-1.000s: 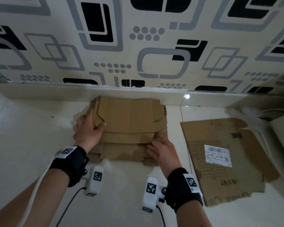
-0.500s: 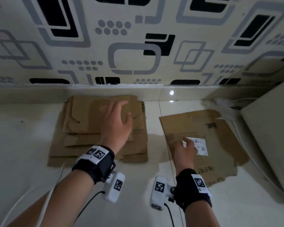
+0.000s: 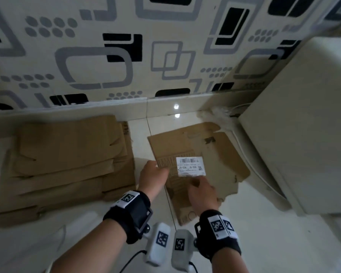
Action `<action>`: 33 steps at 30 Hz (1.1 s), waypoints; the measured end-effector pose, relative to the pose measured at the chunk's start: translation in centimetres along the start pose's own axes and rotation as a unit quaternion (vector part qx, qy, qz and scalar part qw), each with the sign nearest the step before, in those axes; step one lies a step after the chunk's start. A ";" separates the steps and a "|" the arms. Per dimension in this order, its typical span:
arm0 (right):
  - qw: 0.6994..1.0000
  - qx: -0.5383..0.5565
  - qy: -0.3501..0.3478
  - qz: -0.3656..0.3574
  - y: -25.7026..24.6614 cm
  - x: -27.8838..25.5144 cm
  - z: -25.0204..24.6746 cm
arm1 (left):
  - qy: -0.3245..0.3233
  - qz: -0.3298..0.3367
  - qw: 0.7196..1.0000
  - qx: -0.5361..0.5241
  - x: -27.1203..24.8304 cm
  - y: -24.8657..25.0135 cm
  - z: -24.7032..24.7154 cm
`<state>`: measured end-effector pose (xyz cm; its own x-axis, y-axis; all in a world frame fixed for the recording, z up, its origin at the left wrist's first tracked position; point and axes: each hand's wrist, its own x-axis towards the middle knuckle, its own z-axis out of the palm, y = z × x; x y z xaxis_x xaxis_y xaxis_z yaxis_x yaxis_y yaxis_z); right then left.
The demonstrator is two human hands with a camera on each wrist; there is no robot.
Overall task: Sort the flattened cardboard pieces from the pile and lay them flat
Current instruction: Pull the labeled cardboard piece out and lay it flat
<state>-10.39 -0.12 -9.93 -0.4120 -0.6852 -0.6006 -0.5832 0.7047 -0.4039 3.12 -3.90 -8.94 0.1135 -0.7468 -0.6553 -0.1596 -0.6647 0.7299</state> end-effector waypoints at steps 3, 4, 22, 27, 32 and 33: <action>1.000 0.001 -0.001 -0.010 0.5 0.4 -0.5 | -0.005 -0.018 0.999 -0.049 0.2 0.6 0.5; 1.000 0.004 -0.002 -0.011 0.6 0.3 -0.7 | 0.002 -0.024 0.997 -0.067 0.3 0.6 0.6; 0.972 0.165 0.151 0.069 1.5 2.0 -2.6 | 0.037 0.038 0.983 -0.175 1.7 -1.4 -1.3; 0.910 0.348 0.197 0.108 3.1 2.9 -3.2 | 0.035 0.066 0.976 -0.203 1.9 -0.1 -4.2; 0.821 0.520 0.225 0.068 1.8 2.8 -2.8 | 0.025 0.099 0.975 -0.197 1.4 1.0 -6.7; 0.808 0.537 0.234 0.062 1.3 2.9 -2.8 | 0.026 0.111 0.975 -0.192 1.3 1.1 -7.2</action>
<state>-14.30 -1.70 -10.20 -0.7869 -0.4138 -0.4577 0.3239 0.3544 -0.8772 10.15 -5.79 -7.54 0.1684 -0.8668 -0.4693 0.1909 -0.4384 0.8783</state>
